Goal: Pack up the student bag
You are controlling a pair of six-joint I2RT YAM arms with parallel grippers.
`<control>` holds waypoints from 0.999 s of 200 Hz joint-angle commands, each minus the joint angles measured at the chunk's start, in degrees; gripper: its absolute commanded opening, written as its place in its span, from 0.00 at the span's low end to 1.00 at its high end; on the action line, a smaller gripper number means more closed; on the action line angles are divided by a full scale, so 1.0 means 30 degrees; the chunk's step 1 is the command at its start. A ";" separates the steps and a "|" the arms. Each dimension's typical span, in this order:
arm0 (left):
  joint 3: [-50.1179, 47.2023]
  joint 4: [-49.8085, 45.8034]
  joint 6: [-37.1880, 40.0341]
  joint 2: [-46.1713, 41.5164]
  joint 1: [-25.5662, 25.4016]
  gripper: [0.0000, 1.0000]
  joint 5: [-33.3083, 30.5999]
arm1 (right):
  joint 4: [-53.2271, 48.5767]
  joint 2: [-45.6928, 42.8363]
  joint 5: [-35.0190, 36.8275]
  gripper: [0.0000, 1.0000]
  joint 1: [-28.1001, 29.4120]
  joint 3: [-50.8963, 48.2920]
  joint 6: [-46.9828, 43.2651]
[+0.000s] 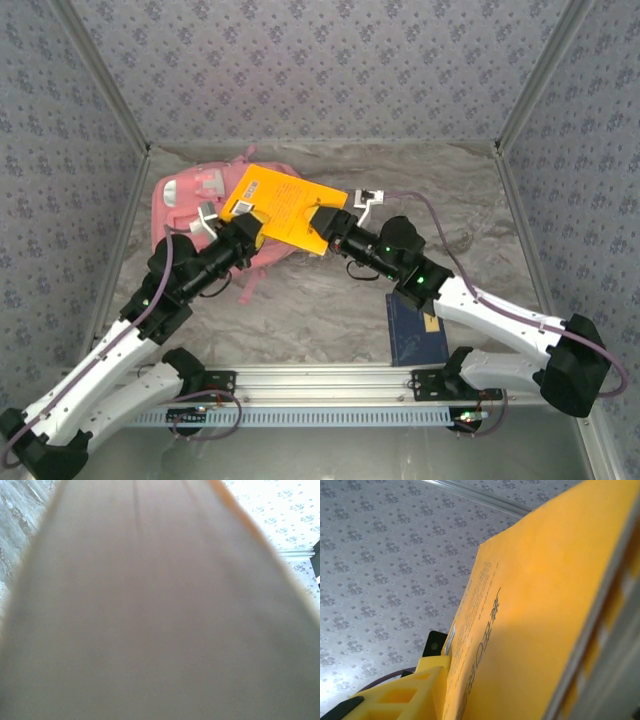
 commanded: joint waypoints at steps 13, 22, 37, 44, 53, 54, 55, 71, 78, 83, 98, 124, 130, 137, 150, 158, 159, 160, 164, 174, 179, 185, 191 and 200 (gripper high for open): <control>0.0083 -0.0527 -0.0394 -0.0742 -0.0444 0.00 0.1514 | 0.0049 -0.0085 0.1464 0.45 0.0370 0.1415 -0.1688; 0.0042 -0.0594 -0.0352 -0.0842 -0.0596 0.00 0.1438 | -0.0071 -0.0165 0.1597 0.45 0.0384 0.1454 -0.1825; -0.0214 -0.0688 -0.0323 -0.1121 -0.0755 0.00 0.1217 | -0.0280 -0.0363 0.1589 0.44 0.0359 0.1424 -0.1919; -0.0315 -0.0768 -0.0314 -0.1275 -0.0739 0.00 0.1084 | -0.0288 -0.0432 0.1556 0.43 0.0357 0.1356 -0.1950; -0.0426 -0.0800 -0.0285 -0.1449 -0.0745 0.00 0.0945 | -0.0181 -0.0494 0.1522 0.43 0.0314 0.1282 -0.1962; -0.0434 -0.0800 -0.0269 -0.1472 -0.0753 0.00 0.0944 | -0.0174 -0.0495 0.1521 0.43 0.0295 0.1296 -0.1939; -0.0438 -0.0800 -0.0276 -0.1498 -0.0757 0.00 0.0914 | -0.0171 -0.0495 0.1535 0.42 0.0286 0.1288 -0.1943; -0.0584 -0.0718 -0.0195 -0.1567 -0.0829 0.00 0.0755 | -0.0097 -0.0467 0.1442 0.42 0.0066 0.1314 -0.1961; -0.0667 -0.0605 -0.0154 -0.1567 -0.0940 0.00 0.0685 | 0.0068 -0.0369 0.1195 0.42 -0.0177 0.1338 -0.1962; -0.0745 -0.0541 -0.0122 -0.1539 -0.1007 0.00 0.0626 | 0.0253 -0.0274 0.0970 0.42 -0.0345 0.1339 -0.1866; -0.0908 -0.0398 0.0068 -0.1419 -0.1283 0.00 0.0324 | 0.0983 0.0123 0.0208 0.41 -0.0912 0.1364 -0.1296; -0.1310 0.0536 0.0687 -0.1046 -0.1767 0.00 0.0094 | 0.1426 0.0738 -0.0802 0.24 -0.1873 0.1415 -0.0706; -0.1330 0.0605 0.0864 -0.0948 -0.1862 0.00 0.0159 | 0.1628 0.0884 -0.1081 0.18 -0.2094 0.1367 -0.0527; -0.1303 0.0514 0.1015 -0.0858 -0.1847 0.00 0.0168 | 0.1873 0.1044 -0.1505 0.12 -0.2381 0.1313 -0.0318; -0.1110 -0.0007 0.1557 -0.0820 -0.1853 0.00 -0.0070 | 0.2097 0.1072 -0.1976 0.01 -0.2867 0.1060 0.0001; -0.0855 -0.0631 0.2126 -0.0820 -0.1845 0.13 -0.0317 | 0.1942 0.0869 -0.2230 0.00 -0.3268 0.0850 0.0038; -0.0810 -0.0715 0.2196 -0.0820 -0.1815 0.15 -0.0361 | 0.1897 0.0846 -0.2245 0.00 -0.3327 0.0802 0.0042; -0.0773 -0.0816 0.2260 -0.0820 -0.1815 0.17 -0.0383 | 0.1875 0.0820 -0.2267 0.00 -0.3371 0.0763 0.0030; -0.0608 -0.1262 0.2590 -0.0820 -0.1812 0.24 -0.0542 | 0.1723 0.0654 -0.2314 0.00 -0.3564 0.0603 0.0027; -0.0205 -0.2376 0.3800 -0.0768 -0.1768 0.43 -0.0836 | 0.1450 0.0076 -0.2303 0.00 -0.4068 0.0056 -0.0100; 0.0043 -0.3158 0.4473 -0.0793 -0.1745 0.51 -0.1049 | 0.1234 -0.0267 -0.2290 0.00 -0.4428 -0.0267 -0.0183; 0.0368 -0.4407 0.4979 -0.0833 -0.1676 0.59 -0.1447 | 0.0743 -0.0717 -0.2282 0.00 -0.4802 -0.0605 -0.0271; 0.0593 -0.5447 0.5444 -0.0847 -0.1618 0.64 -0.1885 | 0.0116 -0.1189 -0.2368 0.00 -0.5229 -0.0863 -0.0428; 0.1041 -0.6648 0.6651 -0.0879 -0.1462 0.69 -0.2394 | -0.0604 -0.1886 -0.2627 0.00 -0.5965 -0.1277 -0.0768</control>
